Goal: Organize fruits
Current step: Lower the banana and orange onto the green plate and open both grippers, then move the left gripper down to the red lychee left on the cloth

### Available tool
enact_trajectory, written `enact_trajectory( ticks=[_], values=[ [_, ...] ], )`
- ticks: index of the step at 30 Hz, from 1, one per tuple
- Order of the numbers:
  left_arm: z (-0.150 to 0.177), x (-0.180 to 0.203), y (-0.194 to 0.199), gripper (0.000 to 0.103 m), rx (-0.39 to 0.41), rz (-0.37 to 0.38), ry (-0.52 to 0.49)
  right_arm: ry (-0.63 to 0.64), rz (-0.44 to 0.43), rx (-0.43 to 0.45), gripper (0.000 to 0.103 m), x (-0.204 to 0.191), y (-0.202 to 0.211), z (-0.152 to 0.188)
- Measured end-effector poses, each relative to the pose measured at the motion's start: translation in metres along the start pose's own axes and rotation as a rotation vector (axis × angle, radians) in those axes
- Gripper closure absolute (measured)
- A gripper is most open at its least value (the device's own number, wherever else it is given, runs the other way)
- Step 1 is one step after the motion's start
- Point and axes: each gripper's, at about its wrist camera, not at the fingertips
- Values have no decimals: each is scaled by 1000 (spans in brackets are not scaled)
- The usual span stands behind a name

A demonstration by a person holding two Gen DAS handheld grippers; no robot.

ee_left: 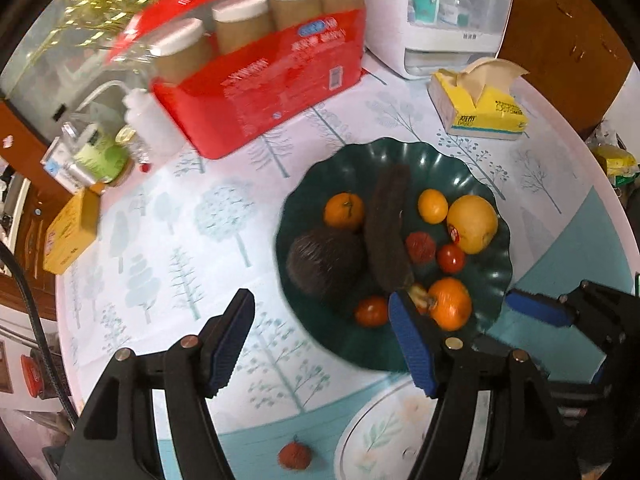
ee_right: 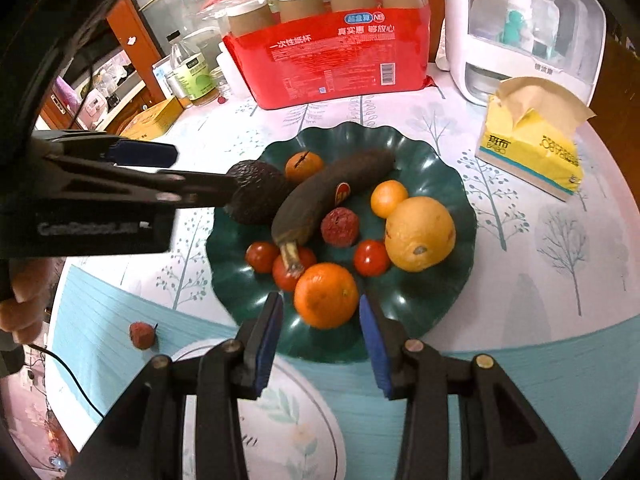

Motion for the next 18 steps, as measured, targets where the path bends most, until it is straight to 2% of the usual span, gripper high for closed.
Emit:
enact_trajectory(
  ticks=[5, 10, 18],
  values=[
    [20, -23, 41, 29, 48, -24, 22, 7, 7, 26, 62, -15, 25, 3],
    [50, -42, 75, 29, 98, -56, 36, 14, 6, 61, 62, -35, 51, 5],
    [108, -56, 80, 29, 103, -81, 94, 29, -19, 82, 62, -67, 64, 19]
  ],
)
Point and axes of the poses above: each gripper's, at about its wrist camera, not at the fingertips, and y roughly against the way its jaws point, x to its right, z to its underside, and after that the axes turned 1 degree about y, right-handed
